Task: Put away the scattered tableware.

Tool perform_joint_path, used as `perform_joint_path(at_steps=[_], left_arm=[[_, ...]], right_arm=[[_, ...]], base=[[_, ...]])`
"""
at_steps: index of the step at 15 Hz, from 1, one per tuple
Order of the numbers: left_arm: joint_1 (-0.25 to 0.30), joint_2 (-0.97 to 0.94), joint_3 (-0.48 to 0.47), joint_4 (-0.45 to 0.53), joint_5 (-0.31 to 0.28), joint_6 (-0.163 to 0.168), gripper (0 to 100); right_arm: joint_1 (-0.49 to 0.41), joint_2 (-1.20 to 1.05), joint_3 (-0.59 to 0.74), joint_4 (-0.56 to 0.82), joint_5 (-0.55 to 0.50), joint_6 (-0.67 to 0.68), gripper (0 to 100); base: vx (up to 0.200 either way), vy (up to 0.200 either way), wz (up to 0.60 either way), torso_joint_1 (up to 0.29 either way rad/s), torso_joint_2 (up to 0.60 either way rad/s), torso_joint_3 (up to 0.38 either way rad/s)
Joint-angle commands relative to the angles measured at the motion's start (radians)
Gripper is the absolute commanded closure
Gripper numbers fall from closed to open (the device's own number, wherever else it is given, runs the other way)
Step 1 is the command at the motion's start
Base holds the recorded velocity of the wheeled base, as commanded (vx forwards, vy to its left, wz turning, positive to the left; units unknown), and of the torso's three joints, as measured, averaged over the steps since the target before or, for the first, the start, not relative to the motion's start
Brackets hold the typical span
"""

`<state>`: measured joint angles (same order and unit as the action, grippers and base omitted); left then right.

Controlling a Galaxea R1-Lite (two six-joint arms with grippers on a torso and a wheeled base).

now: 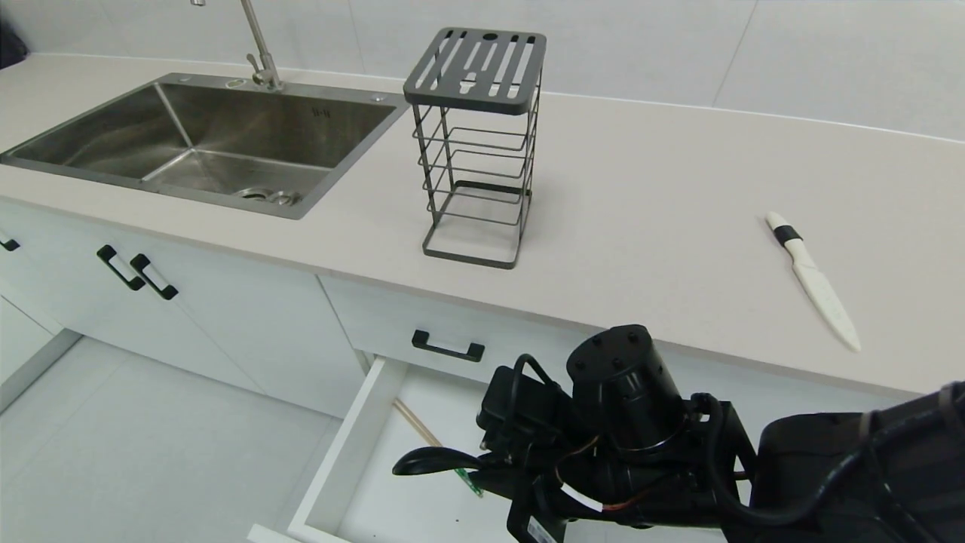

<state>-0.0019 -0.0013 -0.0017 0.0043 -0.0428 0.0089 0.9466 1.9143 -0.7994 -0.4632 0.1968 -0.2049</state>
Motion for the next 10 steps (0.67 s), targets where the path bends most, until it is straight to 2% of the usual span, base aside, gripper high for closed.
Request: perform_joint_path(at_steps=[1,10], left_arm=[[-0.001,0.001,0.0,0.0,0.0,0.0,0],[-0.001,0.001,0.0,0.002,0.0,-0.001,0]], right_arm=[[-0.003,0.008,-0.001,0.0,0.001,0.001,100],[-0.008,0.039,-0.035,0.001,0.001,-0.001,100]], base=[[0.0,0.0,0.0,-0.256,0.51,0.242],[0.0,0.0,0.0,-0.251,0.49,0.228]])
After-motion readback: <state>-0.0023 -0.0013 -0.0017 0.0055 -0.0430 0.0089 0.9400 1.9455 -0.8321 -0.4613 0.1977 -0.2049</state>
